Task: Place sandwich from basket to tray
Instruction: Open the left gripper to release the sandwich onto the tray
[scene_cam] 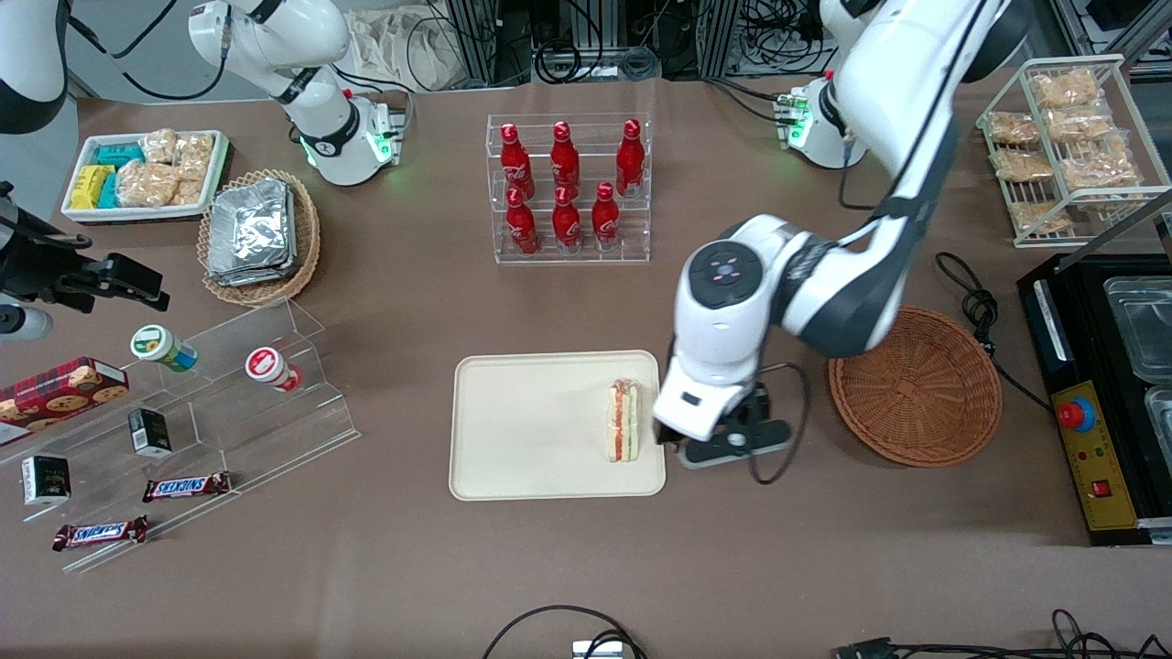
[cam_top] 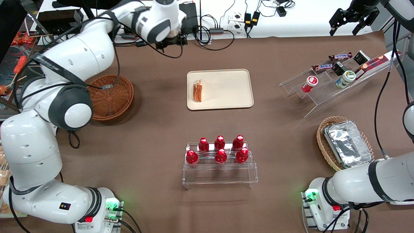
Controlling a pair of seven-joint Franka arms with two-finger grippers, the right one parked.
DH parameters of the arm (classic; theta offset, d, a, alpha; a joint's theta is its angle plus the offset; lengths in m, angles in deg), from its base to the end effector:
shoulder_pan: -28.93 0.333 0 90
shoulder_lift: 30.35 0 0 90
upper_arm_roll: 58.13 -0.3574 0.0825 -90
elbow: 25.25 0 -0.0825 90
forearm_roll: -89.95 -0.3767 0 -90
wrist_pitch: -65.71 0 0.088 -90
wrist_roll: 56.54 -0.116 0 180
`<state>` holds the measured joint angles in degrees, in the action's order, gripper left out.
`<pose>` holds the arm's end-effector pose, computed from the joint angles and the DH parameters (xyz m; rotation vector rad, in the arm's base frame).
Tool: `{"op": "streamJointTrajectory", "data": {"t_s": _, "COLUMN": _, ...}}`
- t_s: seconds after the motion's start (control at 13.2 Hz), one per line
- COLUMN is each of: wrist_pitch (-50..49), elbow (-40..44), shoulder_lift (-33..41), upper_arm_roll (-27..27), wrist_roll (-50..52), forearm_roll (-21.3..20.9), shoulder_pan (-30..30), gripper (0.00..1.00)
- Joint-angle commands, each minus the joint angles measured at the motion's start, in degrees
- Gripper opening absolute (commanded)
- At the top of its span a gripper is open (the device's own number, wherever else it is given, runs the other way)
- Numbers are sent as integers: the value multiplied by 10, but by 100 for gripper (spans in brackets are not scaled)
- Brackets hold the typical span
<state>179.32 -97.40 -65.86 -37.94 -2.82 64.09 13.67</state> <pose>0.6723 -0.3523 0.4545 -3.0284 -0.3674 -0.3965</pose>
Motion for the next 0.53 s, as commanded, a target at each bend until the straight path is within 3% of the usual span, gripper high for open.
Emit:
{"op": "streamJointTrajectory", "data": {"t_s": 0.0, "wrist_pitch": -29, "elbow": -18, "shoulder_lift": 40, "upper_arm_roll": 3, "wrist_roll": -16, "forearm_roll": 25, "shoulder_pan": 18, "gripper": 100}}
{"op": "streamJointTrajectory", "data": {"t_s": 0.15, "wrist_pitch": -31, "elbow": -19, "shoulder_lift": 49, "upper_arm_roll": 3, "wrist_roll": -34, "forearm_roll": 34, "shoulder_pan": 37, "gripper": 100}}
{"op": "streamJointTrajectory", "data": {"t_s": 0.46, "wrist_pitch": -65, "elbow": -19, "shoulder_lift": 82, "upper_arm_roll": 3, "wrist_roll": -109, "forearm_roll": 98, "shoulder_pan": 81, "gripper": 100}}
